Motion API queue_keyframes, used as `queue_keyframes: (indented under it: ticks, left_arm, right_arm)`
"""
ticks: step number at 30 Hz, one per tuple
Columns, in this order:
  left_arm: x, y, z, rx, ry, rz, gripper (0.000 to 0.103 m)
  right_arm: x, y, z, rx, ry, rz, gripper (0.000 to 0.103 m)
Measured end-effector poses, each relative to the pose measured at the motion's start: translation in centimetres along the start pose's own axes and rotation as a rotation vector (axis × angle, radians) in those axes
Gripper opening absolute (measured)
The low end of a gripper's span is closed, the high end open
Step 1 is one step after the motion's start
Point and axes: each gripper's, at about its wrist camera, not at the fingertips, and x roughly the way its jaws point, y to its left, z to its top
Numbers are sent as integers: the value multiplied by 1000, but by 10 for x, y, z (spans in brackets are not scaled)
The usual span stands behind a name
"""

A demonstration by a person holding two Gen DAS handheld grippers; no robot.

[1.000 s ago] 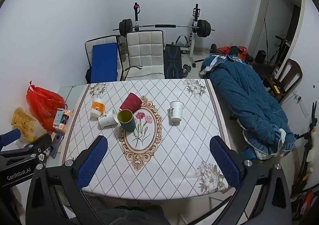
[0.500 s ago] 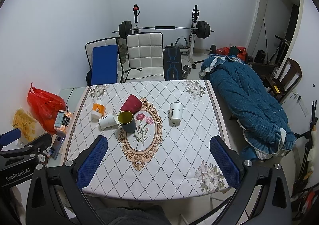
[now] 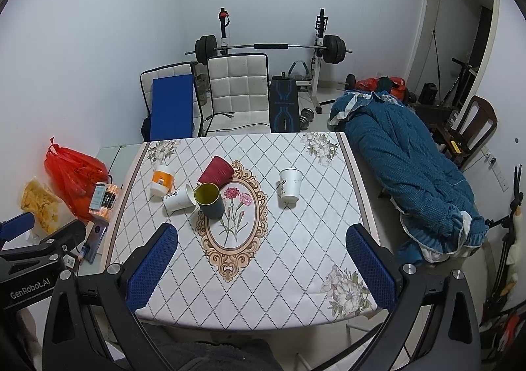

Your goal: Flip cup upside down

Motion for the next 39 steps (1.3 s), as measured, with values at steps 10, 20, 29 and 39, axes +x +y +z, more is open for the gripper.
queue_keyframes:
  ticks: [10,20,29,39]
  left_arm:
    - [-4,-5,5,-3,2,-8,103]
    - [-8,-5,8,-8,-1,-14,103]
    - [-8,-3,6,-8,-4,-15,103]
    - [-9,-3,8,-8,-6,-18,103]
  right_arm:
    - [-4,0,3,2,-3,0,103]
    - [-6,-1,2,2,-6,-2,103]
    - [-11,0,-1,-3,-22,1,103]
    - [-15,3,-3,1,-26,5,103]
